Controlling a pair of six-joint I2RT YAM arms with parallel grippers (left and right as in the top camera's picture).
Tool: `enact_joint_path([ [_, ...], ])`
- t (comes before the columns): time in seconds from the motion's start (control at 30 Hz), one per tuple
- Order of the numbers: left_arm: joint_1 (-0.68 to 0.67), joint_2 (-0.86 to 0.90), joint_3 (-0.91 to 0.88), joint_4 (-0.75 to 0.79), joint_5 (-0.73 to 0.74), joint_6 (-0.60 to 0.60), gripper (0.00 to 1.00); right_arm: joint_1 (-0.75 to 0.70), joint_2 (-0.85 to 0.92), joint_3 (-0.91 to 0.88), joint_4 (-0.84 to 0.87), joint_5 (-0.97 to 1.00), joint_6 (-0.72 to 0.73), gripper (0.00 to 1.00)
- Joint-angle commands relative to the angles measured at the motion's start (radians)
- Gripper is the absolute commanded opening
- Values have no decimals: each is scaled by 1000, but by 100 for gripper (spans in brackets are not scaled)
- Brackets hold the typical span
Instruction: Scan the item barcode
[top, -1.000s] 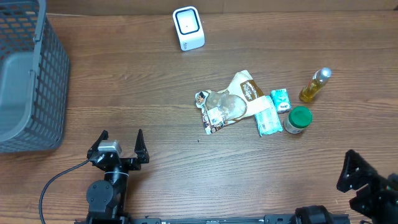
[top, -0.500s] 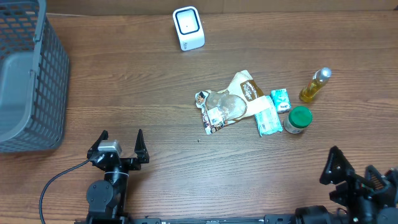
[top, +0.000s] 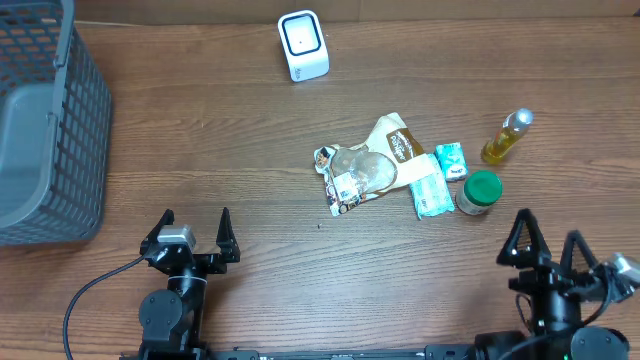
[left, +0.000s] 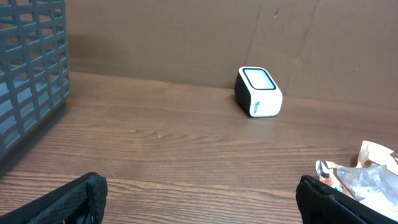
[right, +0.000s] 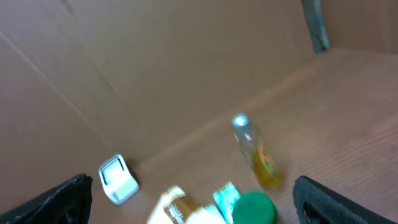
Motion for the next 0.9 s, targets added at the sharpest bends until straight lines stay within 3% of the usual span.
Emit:
enact_joint_path([
  [0.0, 4, -11, -3, 3, -11, 19, 100, -3, -10, -50, 124, -1, 1, 100],
  [0.2, 4, -11, -3, 3, -11, 19, 99, -3, -10, -167, 514, -17, 0, 100],
  [0.5, 4, -11, -3, 3, -11, 19, 100, -3, -10, -368, 954, -53, 0, 100],
  [0.67, 4, -11, -3, 3, -10, 19, 99, -29, -10, -479, 1086, -109, 0, 100],
  [0.87, 4, -11, -3, 3, -11, 19, 100, -92, -10, -548, 1104, -229, -59, 100],
])
